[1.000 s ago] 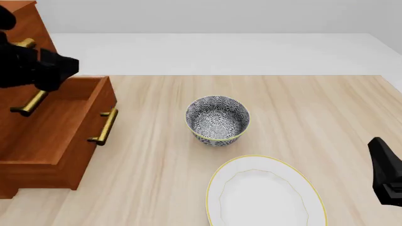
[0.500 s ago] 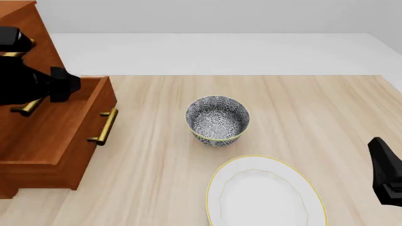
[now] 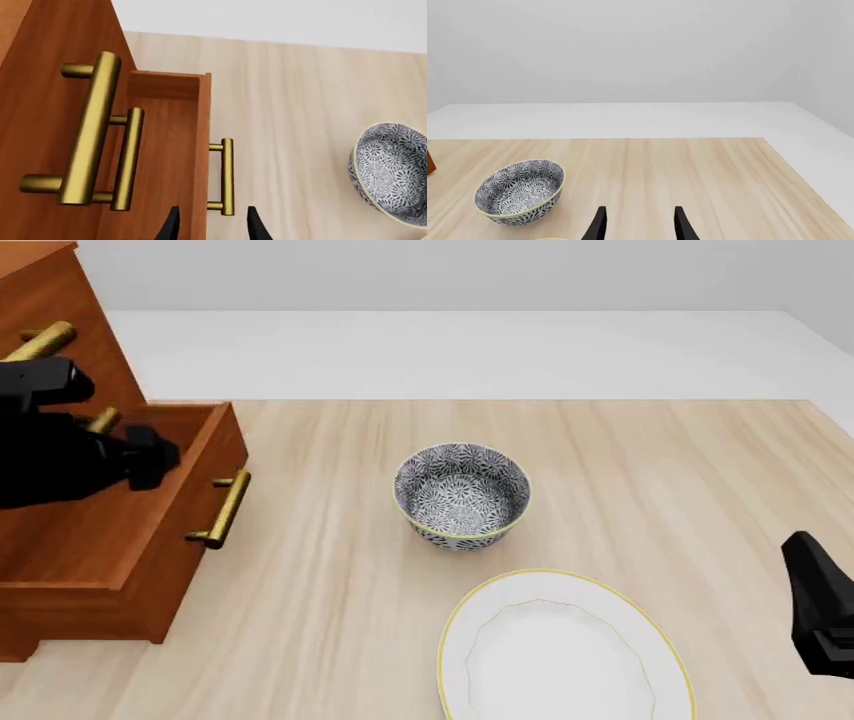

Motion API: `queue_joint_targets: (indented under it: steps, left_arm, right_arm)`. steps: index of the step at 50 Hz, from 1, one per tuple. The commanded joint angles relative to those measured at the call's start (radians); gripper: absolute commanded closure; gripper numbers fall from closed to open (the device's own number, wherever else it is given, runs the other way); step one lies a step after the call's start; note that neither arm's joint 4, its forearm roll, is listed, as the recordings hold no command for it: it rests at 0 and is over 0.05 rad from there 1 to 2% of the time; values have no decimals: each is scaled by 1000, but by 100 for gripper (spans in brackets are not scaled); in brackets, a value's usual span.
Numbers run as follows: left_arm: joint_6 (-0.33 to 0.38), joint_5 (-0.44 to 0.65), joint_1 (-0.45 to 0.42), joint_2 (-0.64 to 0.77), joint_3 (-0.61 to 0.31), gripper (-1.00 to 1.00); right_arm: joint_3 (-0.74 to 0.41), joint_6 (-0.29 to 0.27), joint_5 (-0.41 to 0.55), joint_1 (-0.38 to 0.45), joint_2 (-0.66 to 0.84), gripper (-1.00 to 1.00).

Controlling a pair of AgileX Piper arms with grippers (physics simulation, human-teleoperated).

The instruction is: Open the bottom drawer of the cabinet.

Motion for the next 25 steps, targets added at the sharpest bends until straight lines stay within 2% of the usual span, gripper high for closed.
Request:
queue_joint_targets:
  steps: [1,25]
  left_arm:
    - [-16,-63,12,49,46,-100]
    - [-8,-164,16,143,122,-100]
  right_arm:
    - [0,0,0,0,0,-100]
    - [0,0,0,0,0,-100]
